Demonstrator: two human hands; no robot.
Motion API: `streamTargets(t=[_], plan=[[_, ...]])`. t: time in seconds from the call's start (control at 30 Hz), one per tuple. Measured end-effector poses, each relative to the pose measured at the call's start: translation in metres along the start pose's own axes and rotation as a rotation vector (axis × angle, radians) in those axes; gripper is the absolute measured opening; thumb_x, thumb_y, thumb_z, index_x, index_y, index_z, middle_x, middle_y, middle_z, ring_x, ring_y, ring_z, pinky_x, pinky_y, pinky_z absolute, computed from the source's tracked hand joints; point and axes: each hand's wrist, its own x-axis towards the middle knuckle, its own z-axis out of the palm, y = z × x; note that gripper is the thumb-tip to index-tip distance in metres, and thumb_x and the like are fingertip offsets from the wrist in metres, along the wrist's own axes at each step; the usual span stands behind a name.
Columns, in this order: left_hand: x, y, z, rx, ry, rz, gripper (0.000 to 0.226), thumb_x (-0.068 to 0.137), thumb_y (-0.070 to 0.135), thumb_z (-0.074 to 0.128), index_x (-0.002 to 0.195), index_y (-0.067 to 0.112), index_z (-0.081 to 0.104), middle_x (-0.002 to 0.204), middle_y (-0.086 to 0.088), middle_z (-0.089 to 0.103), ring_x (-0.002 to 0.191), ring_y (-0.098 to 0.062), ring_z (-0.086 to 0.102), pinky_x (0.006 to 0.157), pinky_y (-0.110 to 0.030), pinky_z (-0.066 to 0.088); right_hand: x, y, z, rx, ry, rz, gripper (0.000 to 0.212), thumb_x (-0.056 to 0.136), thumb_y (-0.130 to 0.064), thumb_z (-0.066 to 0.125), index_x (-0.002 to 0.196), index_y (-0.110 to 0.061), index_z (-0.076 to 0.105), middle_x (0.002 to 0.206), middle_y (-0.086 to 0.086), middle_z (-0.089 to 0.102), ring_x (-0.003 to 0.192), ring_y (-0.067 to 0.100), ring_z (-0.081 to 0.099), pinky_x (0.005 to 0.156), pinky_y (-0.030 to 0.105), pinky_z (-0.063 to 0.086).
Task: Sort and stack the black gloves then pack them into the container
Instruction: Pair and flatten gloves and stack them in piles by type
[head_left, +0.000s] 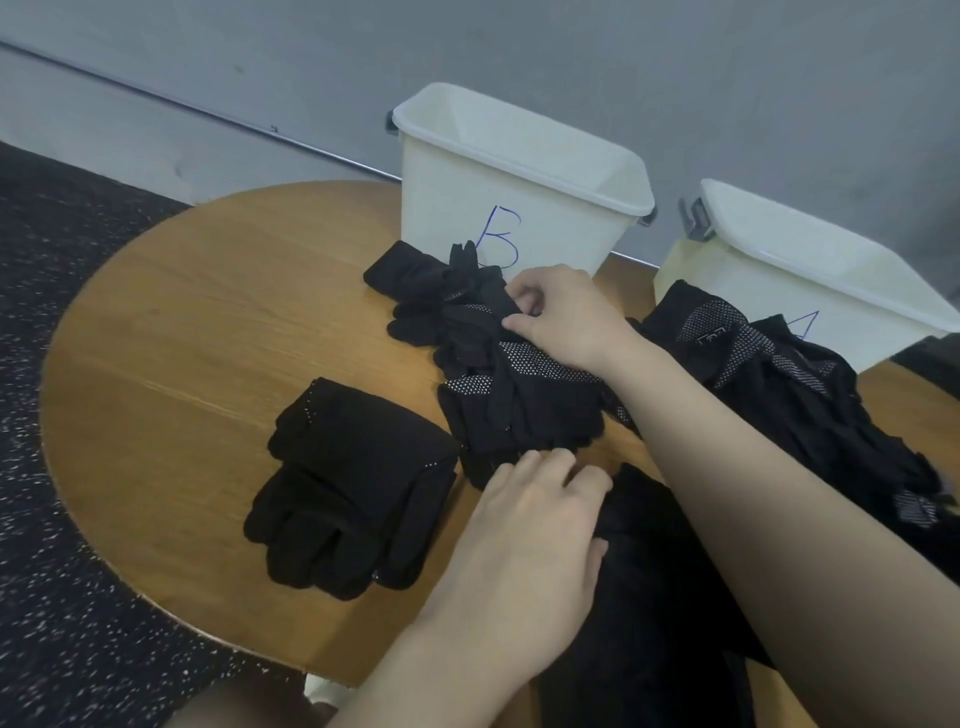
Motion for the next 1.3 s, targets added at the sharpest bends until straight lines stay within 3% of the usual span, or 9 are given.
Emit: streamTargets(t=[0.13, 0.33, 0.5, 0.67, 0.73, 0.93, 1.07, 1.2, 1.3], plan=[[0.002, 0.001, 0.0, -0.02, 0.019, 0.003, 0.038, 0.093, 0.03, 0.068, 0.13, 0.028, 0.058, 0.116, 0.01, 0.051, 0.109, -0.015, 0.047, 0.098, -0.032, 0.042, -0.006, 0.001, -0.01, 0.036, 0.019, -0.003, 0.018, 0.094, -0.02, 0.072, 0.078, -0.014, 0.067, 0.079, 0.004, 0.066, 0.068, 0.013, 0.053, 0.058, 0.016, 0.038], [0.001, 0.004, -0.002, -0.077, 0.01, -0.044, 0.039, 0.094, 0.03, 0.068, 0.132, 0.027, 0.058, 0.116, 0.014, 0.045, 0.115, -0.009, 0.041, 0.104, -0.029, 0.041, -0.016, -0.004, -0.038, 0.213, 0.234, 0.002, 0.019, 0.096, -0.019, 0.067, 0.088, -0.002, 0.069, 0.072, 0.008, 0.062, 0.065, 0.011, 0.047, 0.061, 0.027, 0.038], [0.0, 0.002, -0.002, -0.106, 0.001, -0.086, 0.034, 0.094, 0.032, 0.071, 0.125, 0.028, 0.059, 0.115, 0.016, 0.046, 0.113, -0.004, 0.04, 0.102, -0.023, 0.04, -0.032, -0.015, -0.073, 0.29, 0.432, -0.004, 0.016, 0.096, -0.017, 0.066, 0.089, -0.003, 0.069, 0.073, -0.001, 0.062, 0.056, -0.002, 0.047, 0.057, 0.017, 0.041], [0.001, 0.002, -0.001, -0.123, -0.01, -0.141, 0.03, 0.089, 0.031, 0.076, 0.113, 0.026, 0.059, 0.106, 0.016, 0.051, 0.111, -0.009, 0.043, 0.095, -0.022, 0.036, -0.054, -0.02, -0.115, 0.388, 0.607, -0.019, 0.019, 0.092, -0.024, 0.065, 0.087, -0.006, 0.069, 0.076, -0.001, 0.066, 0.068, 0.014, 0.06, 0.073, 0.047, 0.058], [0.0, 0.001, -0.001, -0.118, -0.009, -0.144, 0.035, 0.088, 0.03, 0.078, 0.119, 0.024, 0.061, 0.109, 0.014, 0.054, 0.114, -0.011, 0.044, 0.1, -0.028, 0.039, -0.071, -0.024, -0.131, 0.381, 0.655, -0.06, 0.019, 0.092, -0.023, 0.063, 0.082, -0.006, 0.063, 0.071, 0.0, 0.06, 0.061, 0.011, 0.055, 0.063, 0.044, 0.055], [-0.001, 0.004, -0.001, -0.073, -0.019, -0.172, 0.043, 0.091, 0.031, 0.076, 0.131, 0.021, 0.062, 0.118, 0.008, 0.058, 0.121, -0.016, 0.044, 0.102, -0.028, 0.035, -0.136, -0.025, -0.164, 0.4, 0.754, -0.094, 0.026, 0.093, -0.022, 0.063, 0.085, 0.003, 0.063, 0.074, 0.002, 0.056, 0.067, 0.014, 0.052, 0.064, 0.041, 0.049], [-0.003, 0.009, -0.003, -0.127, -0.023, -0.21, 0.029, 0.088, 0.028, 0.079, 0.114, 0.022, 0.067, 0.106, 0.009, 0.058, 0.111, -0.016, 0.052, 0.091, -0.028, 0.04, -0.197, -0.01, -0.157, 0.506, 0.771, -0.01, 0.022, 0.096, -0.019, 0.064, 0.096, 0.002, 0.068, 0.082, 0.001, 0.061, 0.075, 0.011, 0.055, 0.068, 0.029, 0.048], [-0.009, 0.013, -0.009, -0.241, 0.006, -0.27, 0.023, 0.083, 0.029, 0.083, 0.086, 0.029, 0.06, 0.091, 0.01, 0.066, 0.087, -0.012, 0.063, 0.071, -0.03, 0.048, -0.244, 0.015, -0.132, 0.683, 0.767, 0.051, 0.022, 0.097, -0.019, 0.065, 0.095, 0.003, 0.068, 0.086, 0.009, 0.055, 0.08, 0.018, 0.05, 0.071, 0.034, 0.042], [-0.019, 0.014, -0.018, -0.322, 0.014, -0.282, 0.025, 0.082, 0.027, 0.085, 0.083, 0.026, 0.06, 0.085, 0.011, 0.069, 0.079, -0.005, 0.063, 0.069, -0.028, 0.048, -0.266, 0.036, -0.1, 0.765, 0.715, 0.075, 0.012, 0.098, -0.017, 0.066, 0.097, -0.007, 0.073, 0.092, 0.011, 0.068, 0.087, 0.02, 0.061, 0.078, 0.036, 0.051]])
